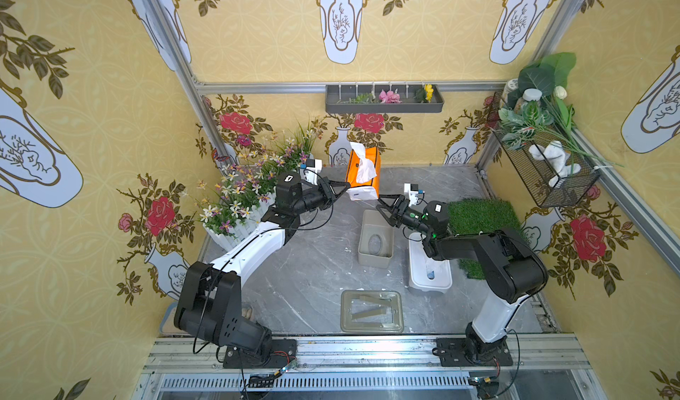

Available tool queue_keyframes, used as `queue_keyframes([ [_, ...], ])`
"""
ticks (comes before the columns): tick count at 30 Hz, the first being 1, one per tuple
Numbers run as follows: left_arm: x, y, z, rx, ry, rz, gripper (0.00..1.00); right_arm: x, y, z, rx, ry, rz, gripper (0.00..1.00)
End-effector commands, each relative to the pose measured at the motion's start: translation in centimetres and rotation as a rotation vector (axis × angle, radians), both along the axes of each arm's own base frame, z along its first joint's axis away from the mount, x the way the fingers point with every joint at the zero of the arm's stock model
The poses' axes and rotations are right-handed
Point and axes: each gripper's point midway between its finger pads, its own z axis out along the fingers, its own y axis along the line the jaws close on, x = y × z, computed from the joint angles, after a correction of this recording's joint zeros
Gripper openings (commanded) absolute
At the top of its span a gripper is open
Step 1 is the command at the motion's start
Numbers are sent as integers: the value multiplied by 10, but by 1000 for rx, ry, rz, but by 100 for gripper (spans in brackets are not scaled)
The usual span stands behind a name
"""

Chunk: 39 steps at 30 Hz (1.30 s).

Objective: Put the tissue paper into the tissue box
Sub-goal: Place the paper towel in the tissue box.

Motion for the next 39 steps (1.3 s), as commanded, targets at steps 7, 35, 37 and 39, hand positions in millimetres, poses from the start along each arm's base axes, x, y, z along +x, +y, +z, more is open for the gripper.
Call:
queue_keyframes([
  [7,-1,-12,10,-73,-30,-29,0,-8,-11,51,92,-194,-49,72],
  [35,-6,-33,2,-151,-8,-56,0,-12,-37,59,117,-175,-105,68],
  [37,-6,-34,1,-150,-6,-59,0,-13,-36,64,118,-188,-104,68],
  [39,-5,-35,-2,-149,1,-58,0,-13,-32,70,125,-203,-90,68],
])
